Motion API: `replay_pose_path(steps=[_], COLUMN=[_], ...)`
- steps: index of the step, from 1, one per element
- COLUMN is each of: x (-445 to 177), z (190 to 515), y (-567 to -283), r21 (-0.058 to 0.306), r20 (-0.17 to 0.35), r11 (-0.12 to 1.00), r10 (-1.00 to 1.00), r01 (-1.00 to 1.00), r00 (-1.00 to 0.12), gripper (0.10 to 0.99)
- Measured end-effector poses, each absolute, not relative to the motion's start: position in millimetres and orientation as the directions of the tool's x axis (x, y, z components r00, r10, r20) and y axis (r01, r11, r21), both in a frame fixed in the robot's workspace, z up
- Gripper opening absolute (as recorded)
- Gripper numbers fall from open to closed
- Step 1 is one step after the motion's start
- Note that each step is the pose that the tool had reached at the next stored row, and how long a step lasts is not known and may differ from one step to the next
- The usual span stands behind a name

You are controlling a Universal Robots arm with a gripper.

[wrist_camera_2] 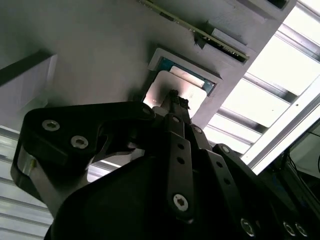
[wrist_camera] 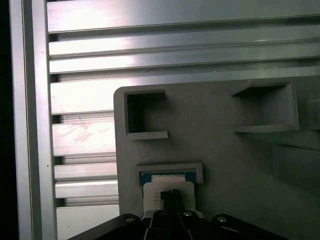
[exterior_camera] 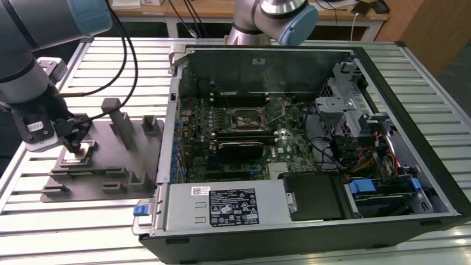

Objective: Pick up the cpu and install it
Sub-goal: 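Pick up the cpu and move it towards the insertion slot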

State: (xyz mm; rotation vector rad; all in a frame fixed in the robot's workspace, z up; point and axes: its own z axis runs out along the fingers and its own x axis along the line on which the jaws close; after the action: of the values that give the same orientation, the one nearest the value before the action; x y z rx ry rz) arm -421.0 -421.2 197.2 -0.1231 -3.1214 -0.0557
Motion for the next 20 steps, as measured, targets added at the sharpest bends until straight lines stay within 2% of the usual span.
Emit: replay_pose_path(steps=[1, 2, 4, 5, 6, 7, 8, 9, 11, 20], x=[-421.0, -421.0, -421.0, -421.0, -421.0, -421.0, -421.0, -421.0, -421.0, -422.1], z=[197.2, 197.2, 197.1, 197.1, 197.0, 197.0, 196.9, 196.9, 196.8, 192.9], y=[-421.2, -421.2, -421.2, -421.2, -421.2, -421.2, -421.2, -421.2, -421.2, -421.2], r21=[0.035, 0.035, 0.035, 0.035, 0.035, 0.035, 0.035, 0.035, 0.035, 0.035], r20=[0.019, 0.019, 0.019, 0.019, 0.019, 0.019, 0.019, 0.019, 0.019, 0.018], r11=[0.996, 0.996, 0.996, 0.996, 0.996, 0.996, 0.996, 0.996, 0.996, 0.999], r10=[0.078, 0.078, 0.078, 0.078, 0.078, 0.078, 0.078, 0.078, 0.078, 0.006], r01=[0.079, 0.079, 0.079, 0.079, 0.079, 0.079, 0.079, 0.079, 0.079, 0.007], r00=[-0.997, -0.997, -0.997, -0.997, -0.997, -0.997, -0.997, -0.997, -0.997, -1.0], gripper=[0.169, 0.169, 0.29, 0.29, 0.353, 0.353, 0.467, 0.467, 0.588, 0.588])
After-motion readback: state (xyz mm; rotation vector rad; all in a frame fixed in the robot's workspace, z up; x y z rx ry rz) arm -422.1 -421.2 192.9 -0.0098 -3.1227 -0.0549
